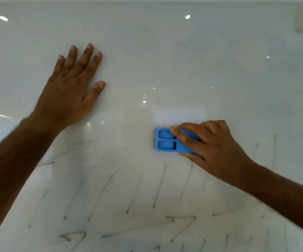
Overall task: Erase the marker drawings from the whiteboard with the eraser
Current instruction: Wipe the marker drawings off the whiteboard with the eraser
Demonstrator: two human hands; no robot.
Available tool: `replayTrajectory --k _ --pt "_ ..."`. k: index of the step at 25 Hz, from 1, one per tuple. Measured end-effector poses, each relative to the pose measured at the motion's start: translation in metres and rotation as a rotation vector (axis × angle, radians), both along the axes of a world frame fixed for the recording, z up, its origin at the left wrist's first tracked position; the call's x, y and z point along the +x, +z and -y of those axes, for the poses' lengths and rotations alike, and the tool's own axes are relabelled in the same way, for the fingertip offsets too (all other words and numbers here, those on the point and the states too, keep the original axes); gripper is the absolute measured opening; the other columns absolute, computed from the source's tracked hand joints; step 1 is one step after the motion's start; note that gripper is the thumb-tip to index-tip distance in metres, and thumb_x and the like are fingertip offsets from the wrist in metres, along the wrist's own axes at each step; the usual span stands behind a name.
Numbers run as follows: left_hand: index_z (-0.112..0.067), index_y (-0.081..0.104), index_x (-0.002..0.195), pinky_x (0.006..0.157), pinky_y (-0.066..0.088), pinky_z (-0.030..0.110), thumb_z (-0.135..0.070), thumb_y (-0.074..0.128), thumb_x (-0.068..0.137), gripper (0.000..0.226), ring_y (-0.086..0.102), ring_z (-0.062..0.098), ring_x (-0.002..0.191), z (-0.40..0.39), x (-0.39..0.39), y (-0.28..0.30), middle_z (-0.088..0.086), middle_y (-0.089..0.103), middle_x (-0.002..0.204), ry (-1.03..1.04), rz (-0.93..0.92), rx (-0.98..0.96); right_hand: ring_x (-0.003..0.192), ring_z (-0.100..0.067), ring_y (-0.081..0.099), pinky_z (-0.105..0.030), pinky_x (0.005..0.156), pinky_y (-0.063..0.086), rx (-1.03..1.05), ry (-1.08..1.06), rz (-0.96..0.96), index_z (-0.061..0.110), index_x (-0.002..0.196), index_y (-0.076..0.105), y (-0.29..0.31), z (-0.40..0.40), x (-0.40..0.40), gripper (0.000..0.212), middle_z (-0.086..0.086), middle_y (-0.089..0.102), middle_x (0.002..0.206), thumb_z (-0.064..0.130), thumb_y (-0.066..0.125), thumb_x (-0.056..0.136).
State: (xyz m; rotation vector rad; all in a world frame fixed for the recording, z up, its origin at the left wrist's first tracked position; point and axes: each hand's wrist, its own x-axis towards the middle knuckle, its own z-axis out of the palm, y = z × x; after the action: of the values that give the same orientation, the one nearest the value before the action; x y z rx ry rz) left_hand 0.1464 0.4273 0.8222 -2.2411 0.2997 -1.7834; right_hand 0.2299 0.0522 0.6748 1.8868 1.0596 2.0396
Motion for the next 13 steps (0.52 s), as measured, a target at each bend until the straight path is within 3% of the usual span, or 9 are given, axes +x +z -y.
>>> replayTrajectory --k 5,9,13 --pt "-0.024 0.010 0.175 0.135 -0.003 0.047 -0.056 0.025 0.112 0.072 -0.001 0.032 0.169 -0.015 -0.002 -0.010 0.001 0.004 0.183 0.013 0.039 -0.004 0.094 -0.032 0.059 -0.048 0.080 0.046 0.019 -0.088 0.017 0.024 0.157 0.038 0.008 0.025 0.003 0.060 -0.005 0.060 0.139 0.044 0.050 0.102" --pt "-0.023 0.010 0.175 0.136 -0.001 0.051 -0.056 0.024 0.112 0.073 -0.001 0.033 0.169 -0.015 -0.003 -0.009 0.003 0.004 0.183 0.019 0.034 0.010 0.096 -0.033 0.053 -0.048 0.080 0.044 0.200 -0.007 -0.049 0.025 0.159 0.039 0.041 -0.031 -0.010 0.064 -0.003 0.054 0.141 0.053 0.049 0.102" --pt "-0.023 0.009 0.175 0.136 -0.001 0.049 -0.056 0.023 0.113 0.072 -0.001 0.032 0.169 -0.019 -0.005 -0.009 0.002 0.004 0.183 0.017 0.011 0.033 0.093 -0.030 0.052 -0.047 0.079 0.045 0.107 0.020 -0.016 0.024 0.157 0.041 0.023 -0.076 -0.021 0.065 -0.002 0.057 0.141 0.049 0.053 0.098"
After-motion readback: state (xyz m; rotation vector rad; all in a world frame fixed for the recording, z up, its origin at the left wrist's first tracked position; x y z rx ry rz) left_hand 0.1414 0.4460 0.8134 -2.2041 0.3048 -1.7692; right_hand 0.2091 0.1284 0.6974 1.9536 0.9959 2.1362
